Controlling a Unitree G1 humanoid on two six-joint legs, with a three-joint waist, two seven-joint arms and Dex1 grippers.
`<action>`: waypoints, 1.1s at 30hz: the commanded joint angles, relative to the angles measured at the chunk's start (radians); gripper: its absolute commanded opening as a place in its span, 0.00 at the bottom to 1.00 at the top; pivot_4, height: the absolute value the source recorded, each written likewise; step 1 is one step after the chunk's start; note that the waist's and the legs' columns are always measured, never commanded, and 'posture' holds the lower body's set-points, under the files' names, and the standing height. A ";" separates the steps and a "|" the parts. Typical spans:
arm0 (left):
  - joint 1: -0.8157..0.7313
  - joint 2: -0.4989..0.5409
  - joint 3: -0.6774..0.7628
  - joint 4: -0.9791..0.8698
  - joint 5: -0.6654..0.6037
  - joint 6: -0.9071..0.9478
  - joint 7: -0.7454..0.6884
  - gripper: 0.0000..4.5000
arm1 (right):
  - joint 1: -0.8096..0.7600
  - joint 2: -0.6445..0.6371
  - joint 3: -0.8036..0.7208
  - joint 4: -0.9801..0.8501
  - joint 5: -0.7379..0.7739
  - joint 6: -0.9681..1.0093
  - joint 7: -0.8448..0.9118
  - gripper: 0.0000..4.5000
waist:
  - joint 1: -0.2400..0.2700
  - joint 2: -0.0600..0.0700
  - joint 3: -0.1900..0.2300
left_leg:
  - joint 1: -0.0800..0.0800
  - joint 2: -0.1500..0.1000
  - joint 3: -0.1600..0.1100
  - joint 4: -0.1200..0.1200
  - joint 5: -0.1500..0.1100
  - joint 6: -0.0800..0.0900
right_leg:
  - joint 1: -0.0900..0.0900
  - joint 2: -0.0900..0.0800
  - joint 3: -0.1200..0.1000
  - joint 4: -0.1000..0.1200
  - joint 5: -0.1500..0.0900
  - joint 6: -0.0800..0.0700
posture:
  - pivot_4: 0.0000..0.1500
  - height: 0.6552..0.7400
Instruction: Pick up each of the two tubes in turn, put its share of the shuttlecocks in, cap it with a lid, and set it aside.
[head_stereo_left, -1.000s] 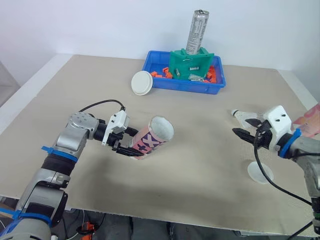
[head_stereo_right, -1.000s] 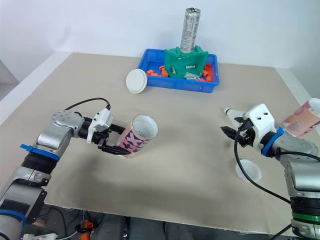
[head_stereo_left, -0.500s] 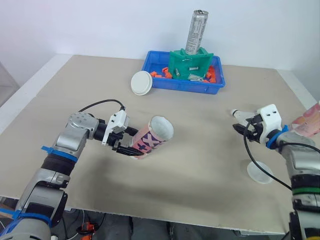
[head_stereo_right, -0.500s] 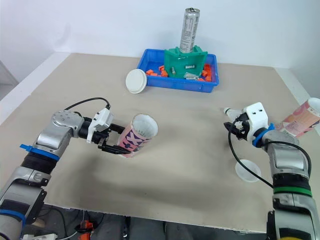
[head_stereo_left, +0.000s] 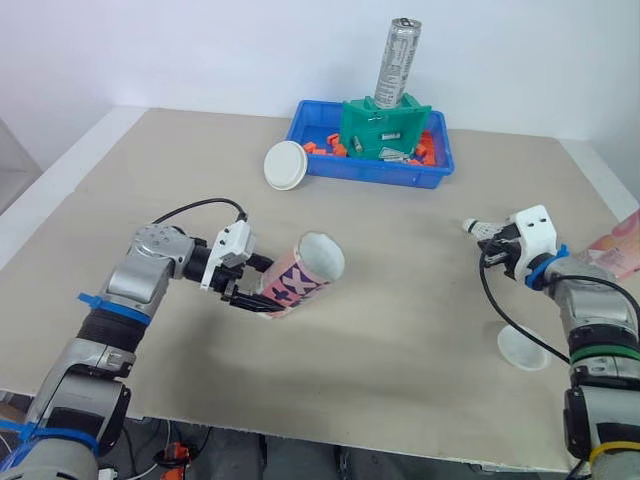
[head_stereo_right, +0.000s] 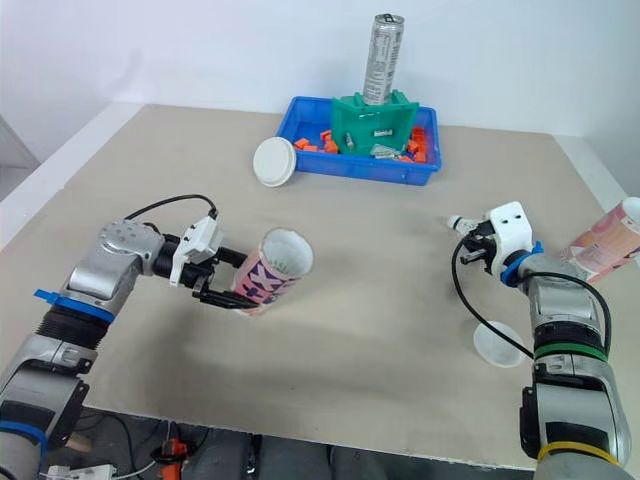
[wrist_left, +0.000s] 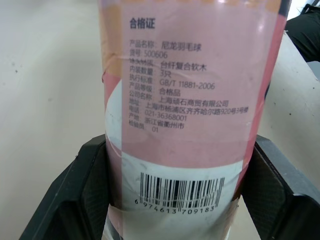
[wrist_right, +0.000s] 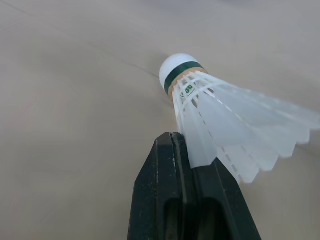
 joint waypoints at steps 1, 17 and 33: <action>-0.005 0.008 0.027 -0.036 -0.018 0.003 0.002 0.75 | 0.035 -0.046 -0.052 -0.318 0.098 0.082 0.078 0.02 | 0.000 0.001 0.000 | 0.000 0.000 0.000 0.000 0.000 0.000 | 0.000 0.000 0.000 0.000 -0.001 0.002 | 1.00 1.00; -0.022 -0.012 0.017 -0.013 -0.012 -0.007 -0.008 0.75 | 0.042 -0.181 0.174 -1.159 0.253 0.210 0.415 0.02 | 0.003 0.002 0.001 | -0.001 0.001 0.000 0.001 0.000 0.000 | -0.001 -0.001 0.000 0.000 -0.003 -0.003 | 1.00 1.00; -0.026 -0.008 0.021 -0.009 -0.011 -0.007 -0.006 0.75 | -0.021 -0.170 0.290 -1.203 0.179 0.132 0.489 0.02 | 0.003 0.002 0.001 | -0.001 0.001 0.000 0.001 0.000 0.000 | -0.001 -0.001 -0.001 0.000 -0.003 -0.003 | 1.00 1.00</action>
